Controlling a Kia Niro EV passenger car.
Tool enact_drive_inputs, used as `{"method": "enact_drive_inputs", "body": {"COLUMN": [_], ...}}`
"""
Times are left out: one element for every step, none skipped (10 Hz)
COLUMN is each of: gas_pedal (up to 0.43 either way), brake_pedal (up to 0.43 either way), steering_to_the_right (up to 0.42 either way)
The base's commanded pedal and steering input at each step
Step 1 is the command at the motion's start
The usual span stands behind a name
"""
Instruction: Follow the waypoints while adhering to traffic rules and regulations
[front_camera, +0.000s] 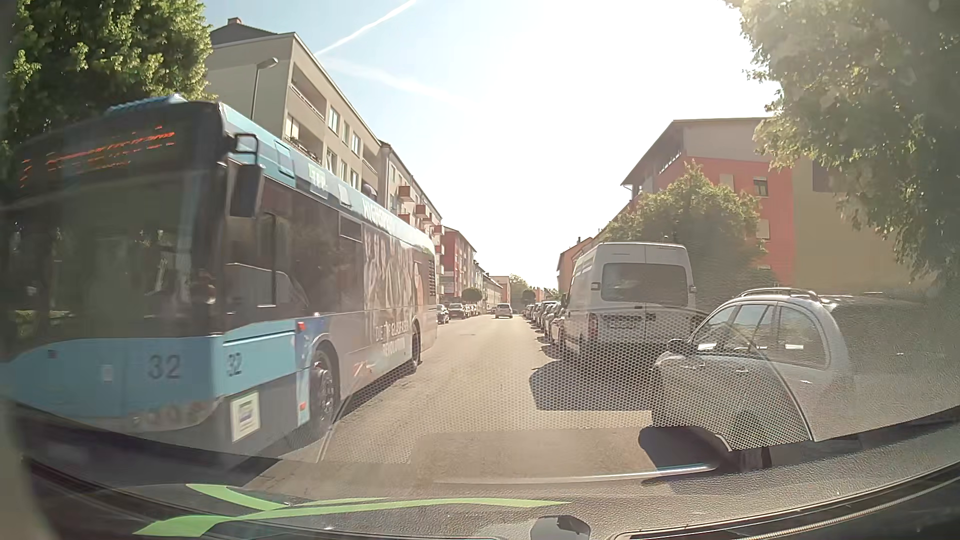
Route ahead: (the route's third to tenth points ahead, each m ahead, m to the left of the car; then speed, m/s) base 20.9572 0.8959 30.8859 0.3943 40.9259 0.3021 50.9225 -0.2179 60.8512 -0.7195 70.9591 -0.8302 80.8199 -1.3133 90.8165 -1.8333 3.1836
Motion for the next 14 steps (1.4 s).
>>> {"method": "enact_drive_inputs", "body": {"gas_pedal": [0.039,0.039,0.047,0.059,0.087,0.098,0.098,0.098,0.110,0.130,0.138,0.138,0.138,0.130], "brake_pedal": [0.000,0.000,0.000,0.000,0.000,0.000,0.000,0.000,0.000,0.000,0.000,0.000,0.000,0.000], "steering_to_the_right": [0.032,0.027,0.022,0.019,0.014,0.012,0.008,-0.006,-0.015,-0.017,-0.019,-0.023,-0.030,-0.039]}}
